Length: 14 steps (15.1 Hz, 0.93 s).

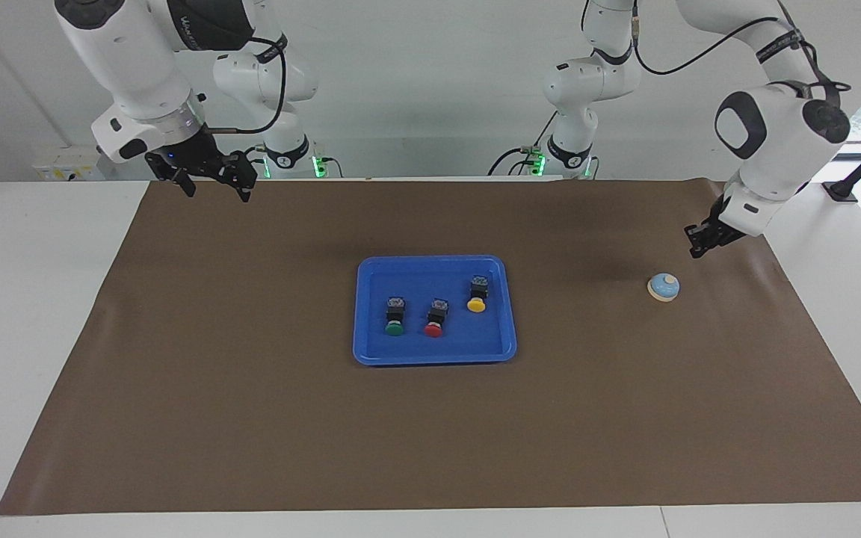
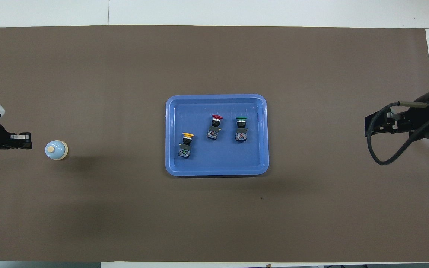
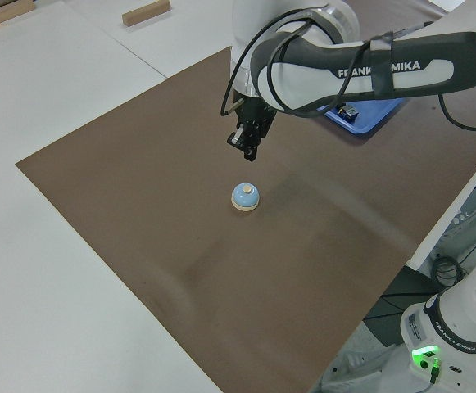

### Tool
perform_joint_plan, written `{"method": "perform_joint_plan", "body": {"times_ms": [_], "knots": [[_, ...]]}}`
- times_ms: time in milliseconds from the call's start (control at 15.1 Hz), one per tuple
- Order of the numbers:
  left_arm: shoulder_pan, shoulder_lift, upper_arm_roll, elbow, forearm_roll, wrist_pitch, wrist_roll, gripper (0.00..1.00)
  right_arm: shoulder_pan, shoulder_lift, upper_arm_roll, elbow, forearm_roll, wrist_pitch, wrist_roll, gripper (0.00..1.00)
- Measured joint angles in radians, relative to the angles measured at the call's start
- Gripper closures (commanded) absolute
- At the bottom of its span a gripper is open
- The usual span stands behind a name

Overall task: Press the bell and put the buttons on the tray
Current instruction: 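Press down on the white call bell with the left gripper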

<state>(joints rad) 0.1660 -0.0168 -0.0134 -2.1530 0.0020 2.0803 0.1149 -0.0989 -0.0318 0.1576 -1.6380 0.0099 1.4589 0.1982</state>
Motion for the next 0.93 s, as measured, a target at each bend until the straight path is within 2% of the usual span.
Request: {"method": "perform_joint_plan", "body": {"times_ms": [133,531,929], "knots": [[0.007,0.026,-0.001,-0.060,0.000,0.086,0.013,1.00,0.000,0.000,0.000,0.000,0.000,0.000,0.000,0.00],[-0.008,0.032,-0.015,-0.085,0.000,0.117,0.017,1.00,0.000,0.000,0.000,0.000,0.000,0.000,0.000,0.00],[-0.018,0.032,-0.016,-0.154,0.000,0.222,0.017,1.00,0.000,0.000,0.000,0.000,0.000,0.000,0.000,0.00]]}}
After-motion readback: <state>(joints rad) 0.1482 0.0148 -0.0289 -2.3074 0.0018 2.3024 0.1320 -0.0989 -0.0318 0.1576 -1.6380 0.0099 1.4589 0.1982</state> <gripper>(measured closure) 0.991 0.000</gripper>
